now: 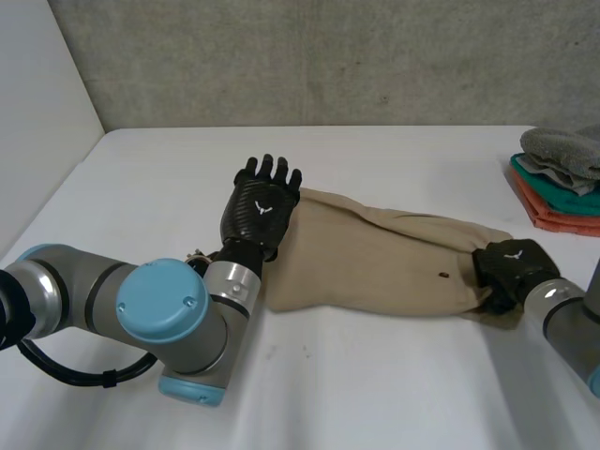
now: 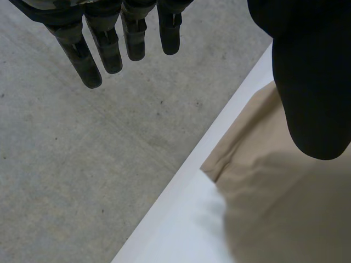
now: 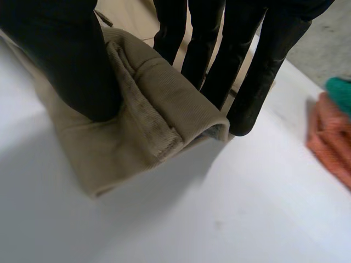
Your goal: Fold the laundry.
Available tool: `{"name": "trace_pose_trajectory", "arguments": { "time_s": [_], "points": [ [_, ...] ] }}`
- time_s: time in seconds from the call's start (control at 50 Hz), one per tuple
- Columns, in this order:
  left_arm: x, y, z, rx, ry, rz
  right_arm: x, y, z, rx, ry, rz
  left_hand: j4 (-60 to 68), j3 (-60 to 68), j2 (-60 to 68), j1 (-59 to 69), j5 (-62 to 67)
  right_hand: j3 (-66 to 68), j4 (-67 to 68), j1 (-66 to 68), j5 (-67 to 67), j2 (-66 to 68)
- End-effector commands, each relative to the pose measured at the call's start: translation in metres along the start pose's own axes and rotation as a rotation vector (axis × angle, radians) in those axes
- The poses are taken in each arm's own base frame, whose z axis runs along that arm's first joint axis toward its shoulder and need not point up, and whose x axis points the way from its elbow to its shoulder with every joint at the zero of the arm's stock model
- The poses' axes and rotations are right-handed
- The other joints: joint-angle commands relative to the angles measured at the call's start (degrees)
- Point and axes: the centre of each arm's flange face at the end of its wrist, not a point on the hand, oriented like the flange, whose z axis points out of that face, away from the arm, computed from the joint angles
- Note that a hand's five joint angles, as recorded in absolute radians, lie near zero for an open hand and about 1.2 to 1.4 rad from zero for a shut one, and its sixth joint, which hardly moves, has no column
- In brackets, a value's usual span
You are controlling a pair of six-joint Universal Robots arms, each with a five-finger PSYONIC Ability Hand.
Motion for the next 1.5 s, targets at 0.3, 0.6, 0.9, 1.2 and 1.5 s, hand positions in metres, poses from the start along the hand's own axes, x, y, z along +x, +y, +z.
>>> {"name": "trace_pose_trajectory", "arguments": {
  "time_s": [0.3, 0.6, 0.9, 1.2, 1.5],
  "points": [
    [-0.032, -0.015, -0.014, -0.018, -0.064, 0.000, 0.024, -0.056, -0.017, 0.154, 0.100, -0.661, -1.7, -2.3, -1.8, -1.0, -2.6, 13.1, 12.0, 30.4, 19.9, 14.1],
    [-0.041, -0.028, -0.016, 0.005, -0.079, -0.062, -0.163, -0.075, -0.042, 0.644, -0.428, -0.823, -1.7, -2.3, -1.8, -1.0, -2.6, 13.1, 12.0, 30.4, 19.9, 14.1],
    [-0.052, -0.073, 0.015, 0.110, -0.100, -0.161, -0.094, -0.132, -0.057, 0.561, -0.383, -0.018, -1.7, -2.3, -1.8, -1.0, -2.6, -56.9, -58.0, -39.6, -50.1, -55.9],
    [0.035, -0.074, 0.021, -0.035, 0.246, -0.319, -0.010, -0.106, -0.023, 0.283, -0.209, 0.347, -1.0, -1.6, -1.1, -0.3, -1.9, -56.9, -58.0, -39.6, -50.1, -55.9],
    [0.064, 0.005, 0.002, -0.388, 0.279, -0.184, -0.043, -0.044, 0.037, 0.034, -0.288, 0.206, 0.9, 0.3, 0.8, 1.6, -0.1, -56.9, -58.0, -39.6, -50.1, -55.9]
  ]
}}
